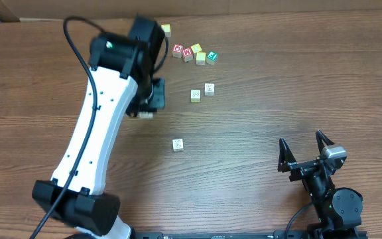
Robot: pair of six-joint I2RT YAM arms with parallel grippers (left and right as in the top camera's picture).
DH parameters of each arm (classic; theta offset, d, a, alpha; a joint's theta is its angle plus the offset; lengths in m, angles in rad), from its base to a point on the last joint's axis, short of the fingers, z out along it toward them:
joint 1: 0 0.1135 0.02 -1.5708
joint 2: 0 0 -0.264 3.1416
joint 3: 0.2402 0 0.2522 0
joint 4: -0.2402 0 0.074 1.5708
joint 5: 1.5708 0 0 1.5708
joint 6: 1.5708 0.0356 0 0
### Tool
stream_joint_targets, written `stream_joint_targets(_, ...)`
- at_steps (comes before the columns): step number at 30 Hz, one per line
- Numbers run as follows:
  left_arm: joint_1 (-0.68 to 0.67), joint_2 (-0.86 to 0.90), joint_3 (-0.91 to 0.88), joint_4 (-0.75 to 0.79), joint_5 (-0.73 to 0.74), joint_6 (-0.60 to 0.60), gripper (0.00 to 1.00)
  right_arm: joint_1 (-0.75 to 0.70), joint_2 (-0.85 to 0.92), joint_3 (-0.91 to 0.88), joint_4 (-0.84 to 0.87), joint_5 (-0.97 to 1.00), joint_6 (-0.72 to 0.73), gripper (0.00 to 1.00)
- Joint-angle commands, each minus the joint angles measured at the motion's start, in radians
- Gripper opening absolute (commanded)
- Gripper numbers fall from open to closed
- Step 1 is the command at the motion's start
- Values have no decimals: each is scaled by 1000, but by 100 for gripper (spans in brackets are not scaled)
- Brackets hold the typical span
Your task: Flip 4 blocks
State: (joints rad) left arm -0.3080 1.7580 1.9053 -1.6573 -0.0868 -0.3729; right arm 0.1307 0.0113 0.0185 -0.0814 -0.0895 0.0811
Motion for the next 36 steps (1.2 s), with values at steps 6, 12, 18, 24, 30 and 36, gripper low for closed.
stream_joint_targets(6, -13, -42, -431, 261, -6, -82, 5, -5, -4, -10, 5, 2, -3, 100)
stream_joint_targets(12, -11, -42, -663, 509, 55, -100, 6, -5, -4, -10, 5, 2, -3, 100)
stream_joint_targets(18, -11, -42, -808, 702, 64, -106, 8, -5, -4, -10, 5, 2, -3, 100)
stream_joint_targets(24, -11, -42, -861, 799, 58, -103, 23, -5, -4, -10, 5, 2, -3, 100)
stream_joint_targets(30, -11, -42, -861, 810, 53, -102, 43, -5, -4, -10, 5, 2, -3, 100)
stream_joint_targets(36, -6, -42, -841, 820, 50, -85, 45, -5, -4, -10, 5, 2, -3, 100)
